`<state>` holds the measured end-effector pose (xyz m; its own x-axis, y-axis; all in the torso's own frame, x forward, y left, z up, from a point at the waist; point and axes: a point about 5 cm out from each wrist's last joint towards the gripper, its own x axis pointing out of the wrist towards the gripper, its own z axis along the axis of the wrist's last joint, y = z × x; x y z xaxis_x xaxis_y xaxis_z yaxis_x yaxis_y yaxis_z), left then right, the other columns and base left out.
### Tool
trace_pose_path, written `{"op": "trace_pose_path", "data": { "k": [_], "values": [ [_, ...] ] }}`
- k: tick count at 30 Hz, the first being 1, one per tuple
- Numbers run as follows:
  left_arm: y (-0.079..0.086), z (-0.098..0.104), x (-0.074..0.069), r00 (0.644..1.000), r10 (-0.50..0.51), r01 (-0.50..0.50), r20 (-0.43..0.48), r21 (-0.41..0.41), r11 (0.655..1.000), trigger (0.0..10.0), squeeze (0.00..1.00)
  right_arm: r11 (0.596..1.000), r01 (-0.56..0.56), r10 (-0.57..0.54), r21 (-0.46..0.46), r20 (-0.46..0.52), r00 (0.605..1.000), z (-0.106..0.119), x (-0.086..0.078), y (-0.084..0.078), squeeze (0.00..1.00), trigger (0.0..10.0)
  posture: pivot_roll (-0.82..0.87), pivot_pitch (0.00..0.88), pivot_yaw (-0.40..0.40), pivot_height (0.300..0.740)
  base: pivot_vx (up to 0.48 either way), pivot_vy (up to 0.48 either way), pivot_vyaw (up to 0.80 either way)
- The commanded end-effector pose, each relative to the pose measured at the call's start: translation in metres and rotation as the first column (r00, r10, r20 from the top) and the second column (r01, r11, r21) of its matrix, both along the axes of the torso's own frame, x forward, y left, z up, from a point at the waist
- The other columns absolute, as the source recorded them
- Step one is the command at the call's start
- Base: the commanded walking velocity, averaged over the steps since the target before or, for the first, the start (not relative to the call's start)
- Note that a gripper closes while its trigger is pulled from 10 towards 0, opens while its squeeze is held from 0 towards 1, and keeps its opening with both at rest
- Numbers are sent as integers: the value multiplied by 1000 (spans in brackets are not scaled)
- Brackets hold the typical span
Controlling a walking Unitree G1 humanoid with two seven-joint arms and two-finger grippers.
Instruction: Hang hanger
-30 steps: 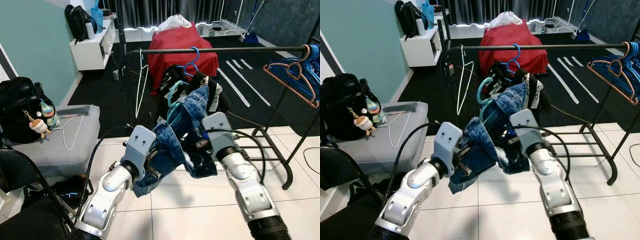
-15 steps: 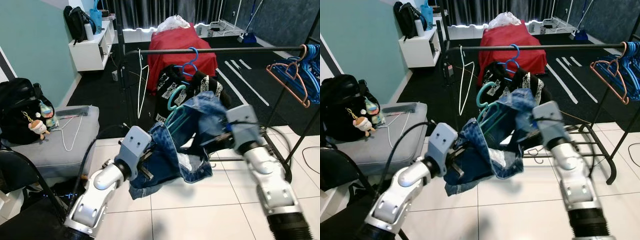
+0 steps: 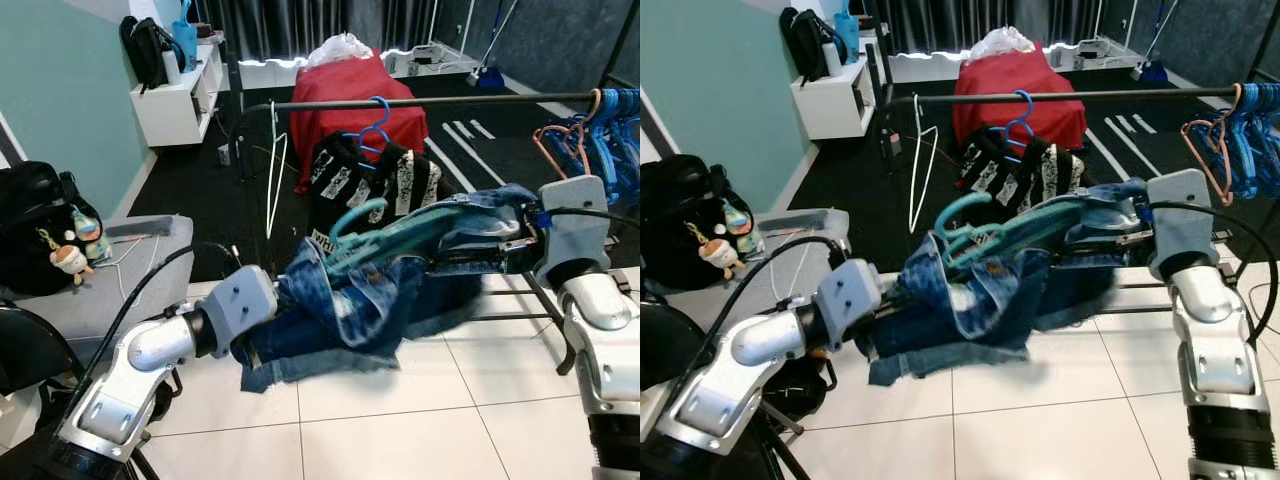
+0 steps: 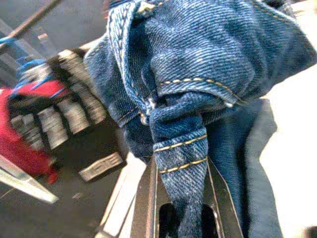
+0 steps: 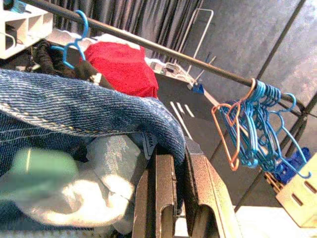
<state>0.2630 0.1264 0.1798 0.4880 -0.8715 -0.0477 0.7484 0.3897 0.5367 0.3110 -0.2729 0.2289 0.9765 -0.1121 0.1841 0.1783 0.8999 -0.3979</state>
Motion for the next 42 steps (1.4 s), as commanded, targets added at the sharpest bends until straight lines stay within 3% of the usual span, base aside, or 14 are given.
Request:
{"op": "trace_pose_path", "data": {
  "k": [1, 3, 7, 15, 20, 22, 23, 25, 28, 30, 31, 37, 41, 42],
  "values": [
    [4, -4, -6, 998, -43, 46, -53, 47, 998, 10000, 0, 998, 60, -62, 34, 38, 997, 6, -5, -10, 0, 0, -171, 0, 28, 740, 0, 0, 0],
    [0, 4, -13, 990, -112, 109, -89, -32, 994, 10000, 0, 997, 57, -58, 57, 14, 998, -1, -4, -7, 0, 0, -170, 0, 27, 740, 0, 0, 0],
    [-10, 26, -14, 976, -196, 149, -99, -355, 923, 10000, 0, 994, -6, 14, 112, -72, 997, -23, 1, 14, 0, 0, -172, 0, 24, 740, 0, 0, 0],
    [-15, 29, -12, 975, -200, 133, -96, -471, 872, 10000, 0, 990, -49, 62, 133, -97, 993, -29, 3, 26, 0, 0, -171, 0, 23, 740, 0, 0, 0],
    [-27, 29, -9, 976, -183, 76, -121, -595, 800, 10000, 0, 968, -185, 207, 169, -125, 970, -39, 4, 57, 0, 0, -170, 0, 23, 740, 0, 0, 0],
    [-30, 26, -7, 977, -163, 51, -137, -592, 805, 10000, 0, 947, -231, 259, 223, -105, 960, -39, 4, 67, 0, 314, -170, 0, 23, 740, 0, 0, 0],
    [-31, 21, -6, 977, -149, 39, -150, -563, 825, 10000, 0, 922, -258, 288, 289, -64, 956, -36, 4, 71, 0, 2431, -170, 0, 22, 740, 0, 0, 0],
    [-31, 21, -6, 977, -149, 39, -150, -563, 825, 10000, 0, 922, -258, 288, 289, -64, 956, -36, 4, 71, 0, 2431, -170, 0, 22, 740, 0, 0, 0],
    [-26, -6, -7, 976, -109, 36, -189, -355, 934, 10000, 0, 812, -305, 274, 497, 136, 952, -13, 3, 63, 0, 3961, -173, 0, 27, 740, 0, 0, 0],
    [-26, -6, -7, 976, -109, 36, -189, -355, 934, 10000, 0, 812, -305, 274, 497, 136, 952, -13, 3, 63, 0, 3961, -173, 0, 27, 740, 0, 0, 0],
    [-24, -20, -11, 973, -108, 57, -202, -242, 969, 10000, 0, 760, -335, 253, 557, 222, 942, -1, 0, 57, 0, 3922, -175, 0, 29, 740, 0, 0, 0],
    [-27, -32, -21, 963, -148, 114, -223, -161, 980, 10000, 0, 700, -378, 234, 605, 306, 923, 10, -4, 50, 0, 3843, -177, 0, 30, 740, 0, 0, 0],
    [-30, -33, -24, 960, -162, 126, -230, -166, 978, 10000, 0, 720, -385, 266, 578, 282, 922, 7, -5, 53, 0, 4471, -179, 0, 31, 740, 0, 0, 0],
    [-31, -33, -23, 961, -158, 119, -228, -175, 977, 10000, 0, 732, -380, 284, 565, 253, 925, 2, -6, 56, 0, 8157, -180, 0, 31, 740, 0, 0, 0]
  ]
}}
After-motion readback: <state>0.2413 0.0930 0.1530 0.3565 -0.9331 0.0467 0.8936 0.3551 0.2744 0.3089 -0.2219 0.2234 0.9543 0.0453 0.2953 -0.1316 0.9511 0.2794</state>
